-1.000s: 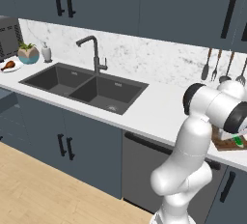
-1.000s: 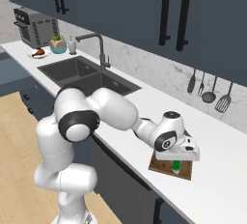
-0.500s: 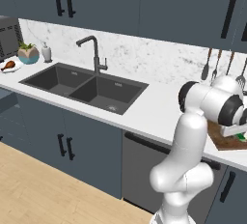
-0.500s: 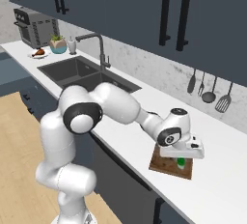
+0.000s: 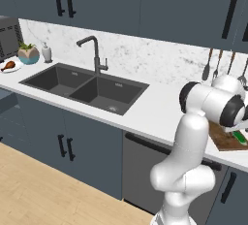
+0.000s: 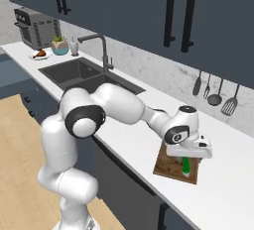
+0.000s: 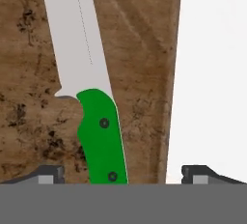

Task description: Pick up the knife from the drawer and place it on the cutting board. Then place the meat from the plate to the cutting board.

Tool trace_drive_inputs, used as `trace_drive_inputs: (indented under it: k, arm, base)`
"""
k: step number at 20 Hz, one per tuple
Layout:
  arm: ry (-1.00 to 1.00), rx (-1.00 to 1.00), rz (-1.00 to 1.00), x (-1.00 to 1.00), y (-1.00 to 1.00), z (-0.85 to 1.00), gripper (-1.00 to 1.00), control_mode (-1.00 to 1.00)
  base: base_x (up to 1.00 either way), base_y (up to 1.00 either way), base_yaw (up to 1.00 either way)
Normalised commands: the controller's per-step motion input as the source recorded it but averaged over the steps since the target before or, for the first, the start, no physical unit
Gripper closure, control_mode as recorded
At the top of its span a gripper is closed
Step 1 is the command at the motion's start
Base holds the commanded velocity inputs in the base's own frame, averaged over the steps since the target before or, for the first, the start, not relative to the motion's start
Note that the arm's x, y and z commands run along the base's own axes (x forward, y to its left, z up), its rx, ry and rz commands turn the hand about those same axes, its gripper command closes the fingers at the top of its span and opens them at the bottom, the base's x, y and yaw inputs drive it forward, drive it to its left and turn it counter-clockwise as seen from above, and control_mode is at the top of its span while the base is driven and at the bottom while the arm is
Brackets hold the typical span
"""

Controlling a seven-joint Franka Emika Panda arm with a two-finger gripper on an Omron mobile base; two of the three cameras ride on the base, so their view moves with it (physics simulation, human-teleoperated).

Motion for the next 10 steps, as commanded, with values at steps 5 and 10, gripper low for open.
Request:
trace_drive_inputs:
  k: [5, 10]
  arm:
    - [-0.04, 0.00, -0.04, -0.28, 0.69, 0.61, -1.00, -1.00]
    - [-0.13, 0.00, -0.01, -0.17, 1.00, 0.11, -1.00, -1.00]
  base:
    - [0.00, 0.00, 0.00]
    - [0.00, 0.00, 0.00]
